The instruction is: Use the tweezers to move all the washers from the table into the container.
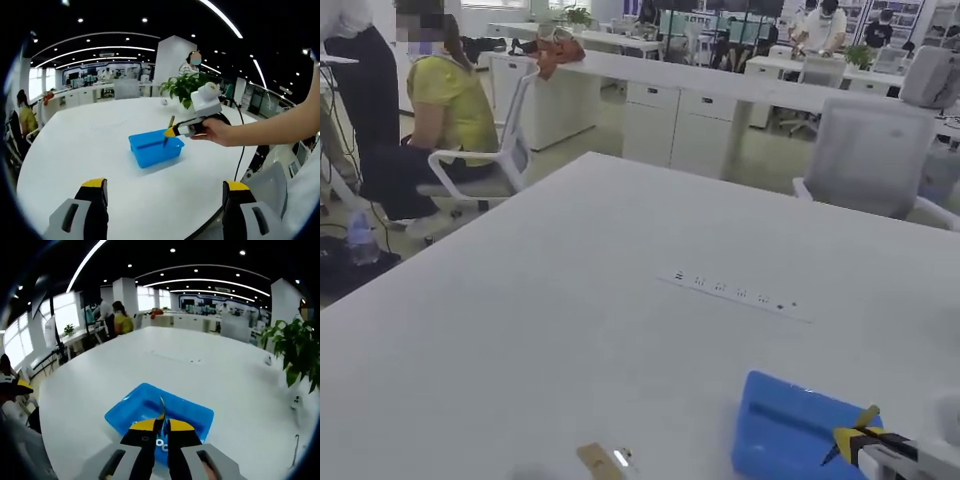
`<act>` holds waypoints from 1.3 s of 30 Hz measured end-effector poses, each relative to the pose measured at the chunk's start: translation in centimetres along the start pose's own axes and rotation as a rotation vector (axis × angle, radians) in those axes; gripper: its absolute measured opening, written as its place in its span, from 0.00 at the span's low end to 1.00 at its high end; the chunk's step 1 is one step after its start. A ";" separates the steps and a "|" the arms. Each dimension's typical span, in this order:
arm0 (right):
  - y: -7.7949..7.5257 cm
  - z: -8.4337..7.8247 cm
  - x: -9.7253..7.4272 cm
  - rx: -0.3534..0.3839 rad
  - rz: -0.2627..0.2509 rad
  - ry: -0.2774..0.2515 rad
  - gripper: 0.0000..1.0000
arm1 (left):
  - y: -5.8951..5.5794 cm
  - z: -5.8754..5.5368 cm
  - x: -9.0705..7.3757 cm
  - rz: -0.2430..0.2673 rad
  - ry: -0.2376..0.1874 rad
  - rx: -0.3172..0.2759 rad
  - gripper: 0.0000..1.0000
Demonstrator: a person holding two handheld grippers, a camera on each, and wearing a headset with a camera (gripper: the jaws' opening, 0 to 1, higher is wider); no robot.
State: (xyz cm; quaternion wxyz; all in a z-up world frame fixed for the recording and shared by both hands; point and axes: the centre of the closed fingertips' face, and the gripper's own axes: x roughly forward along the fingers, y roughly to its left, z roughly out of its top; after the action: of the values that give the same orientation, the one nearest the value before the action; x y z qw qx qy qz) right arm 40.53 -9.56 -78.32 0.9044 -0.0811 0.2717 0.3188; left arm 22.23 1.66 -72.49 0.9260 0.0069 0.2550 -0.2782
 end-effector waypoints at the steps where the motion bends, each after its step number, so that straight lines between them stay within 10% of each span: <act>1: 0.4 0.5 -0.7 -0.011 0.014 -0.016 0.04 | -0.1 0.7 -0.1 -0.010 -0.004 0.001 0.92; 9: 4.5 2.4 -5.0 -0.116 0.114 -0.073 0.04 | -1.1 4.4 0.2 -0.109 -0.050 0.038 0.74; 20: 10.8 0.0 -9.1 -0.221 0.253 -0.035 0.04 | -3.3 6.3 0.5 -0.250 -0.056 0.097 0.26; 27: 13.2 -1.0 -10.8 -0.270 0.324 -0.014 0.04 | -4.7 5.7 1.0 -0.350 -0.023 0.220 0.06; 31: 13.9 -2.0 -11.0 -0.296 0.358 0.020 0.04 | -6.0 5.6 1.1 -0.437 -0.010 0.158 0.09; 39: 15.5 -3.6 -11.2 -0.412 0.413 0.076 0.04 | -8.0 3.7 1.3 -0.548 0.067 0.220 0.10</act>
State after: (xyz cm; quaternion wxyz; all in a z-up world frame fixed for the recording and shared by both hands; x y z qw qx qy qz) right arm 22.05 -4.53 -74.82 0.7739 -0.2180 0.2458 0.5415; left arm 20.76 -6.29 -68.84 0.8013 0.0474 0.2458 -0.5434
